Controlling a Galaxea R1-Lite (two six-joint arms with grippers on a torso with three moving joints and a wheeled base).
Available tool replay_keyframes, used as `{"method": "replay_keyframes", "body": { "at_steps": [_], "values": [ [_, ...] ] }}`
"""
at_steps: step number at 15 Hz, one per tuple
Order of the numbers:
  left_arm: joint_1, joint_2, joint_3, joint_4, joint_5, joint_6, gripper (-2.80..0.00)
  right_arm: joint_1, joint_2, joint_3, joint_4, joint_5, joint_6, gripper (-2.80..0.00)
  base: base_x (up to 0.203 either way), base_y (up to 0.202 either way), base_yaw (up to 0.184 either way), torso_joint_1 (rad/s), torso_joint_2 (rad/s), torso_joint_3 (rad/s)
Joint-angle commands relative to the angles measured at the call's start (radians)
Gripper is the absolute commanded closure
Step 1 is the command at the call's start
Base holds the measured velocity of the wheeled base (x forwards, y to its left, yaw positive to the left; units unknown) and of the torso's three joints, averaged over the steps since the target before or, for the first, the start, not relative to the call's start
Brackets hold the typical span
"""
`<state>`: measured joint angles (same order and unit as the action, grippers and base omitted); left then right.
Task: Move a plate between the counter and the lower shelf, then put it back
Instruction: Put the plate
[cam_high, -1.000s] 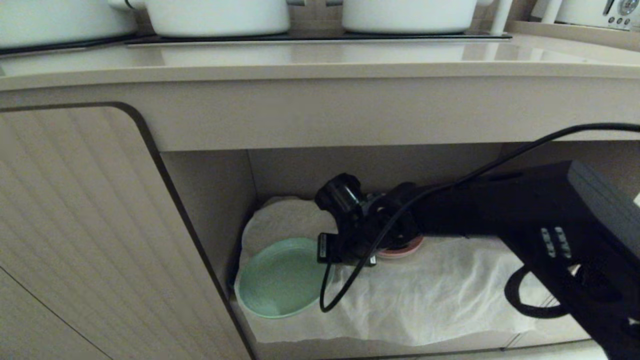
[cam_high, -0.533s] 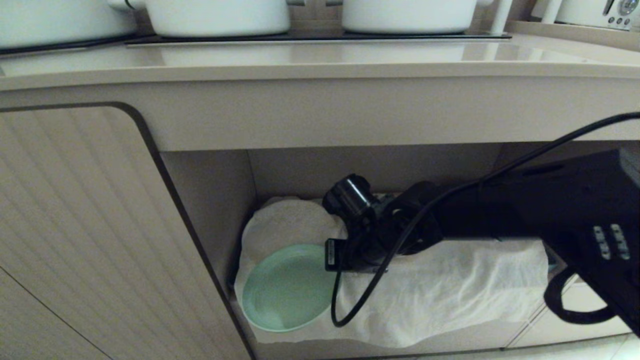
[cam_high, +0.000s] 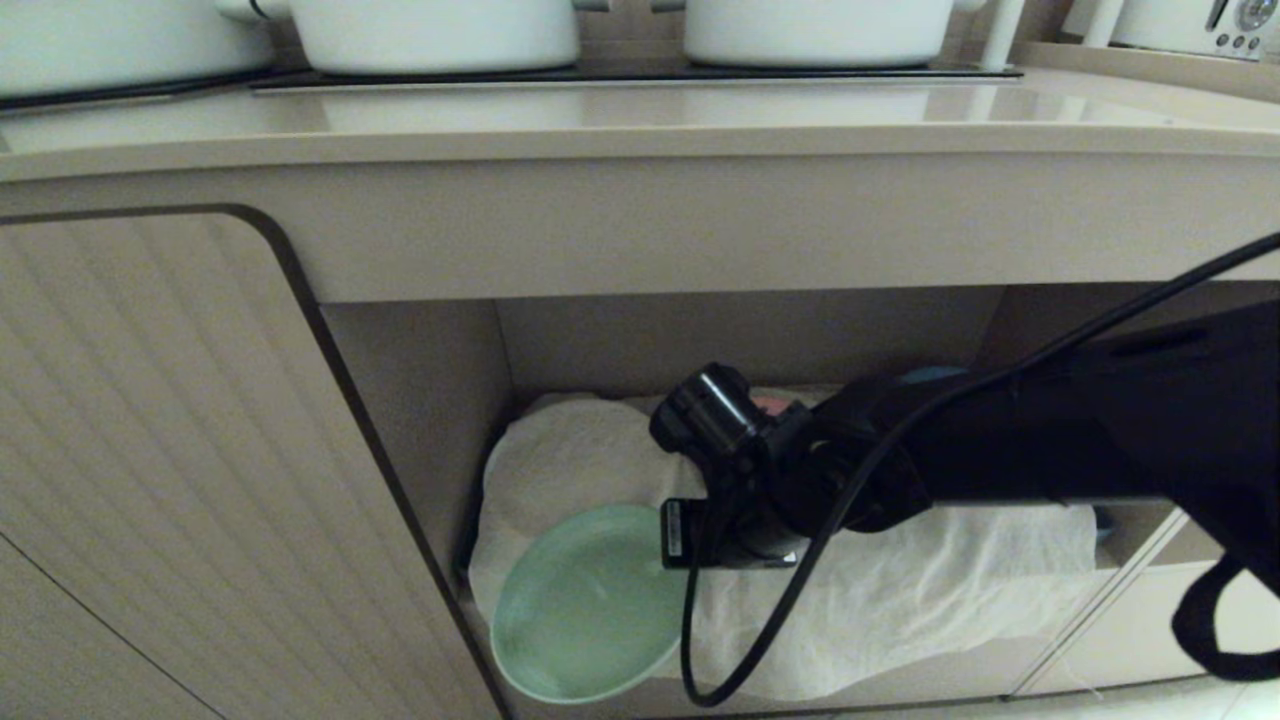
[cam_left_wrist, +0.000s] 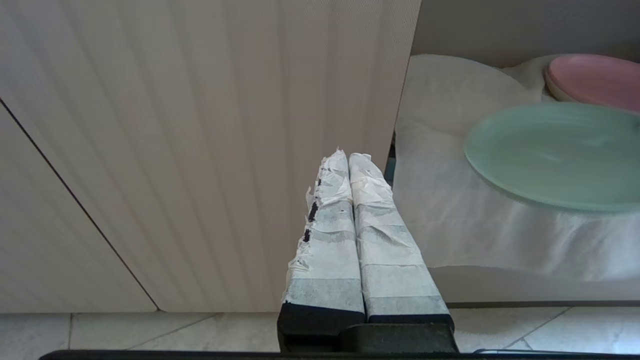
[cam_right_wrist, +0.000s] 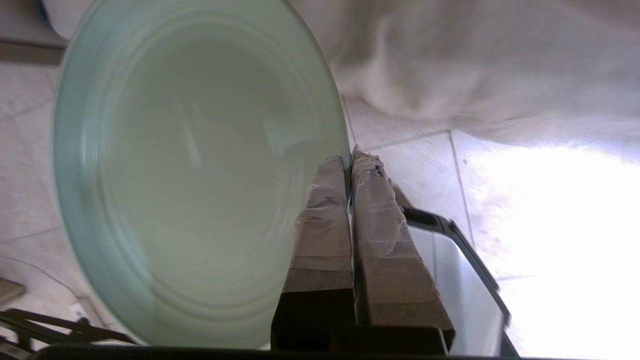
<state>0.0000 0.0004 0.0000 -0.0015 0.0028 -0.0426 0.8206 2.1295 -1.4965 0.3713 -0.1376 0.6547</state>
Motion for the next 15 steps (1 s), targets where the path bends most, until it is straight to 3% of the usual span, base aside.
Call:
{"method": "replay_keyframes", "body": {
  "at_steps": [1,15],
  "values": [
    [0.0,0.0,0.0,0.0,0.0,0.0,0.0,0.0,-0.034,0.043,0.004,-0.014,0.003,0.0,0.0,0.0,0.0,0.0,0.0,0.0],
    [0.0,0.0,0.0,0.0,0.0,0.0,0.0,-0.007,-0.178,0.265,-0.001,-0.08,0.112,0.0,0.0,0.0,0.0,0.0,0.0,0.0]
  ]
}}
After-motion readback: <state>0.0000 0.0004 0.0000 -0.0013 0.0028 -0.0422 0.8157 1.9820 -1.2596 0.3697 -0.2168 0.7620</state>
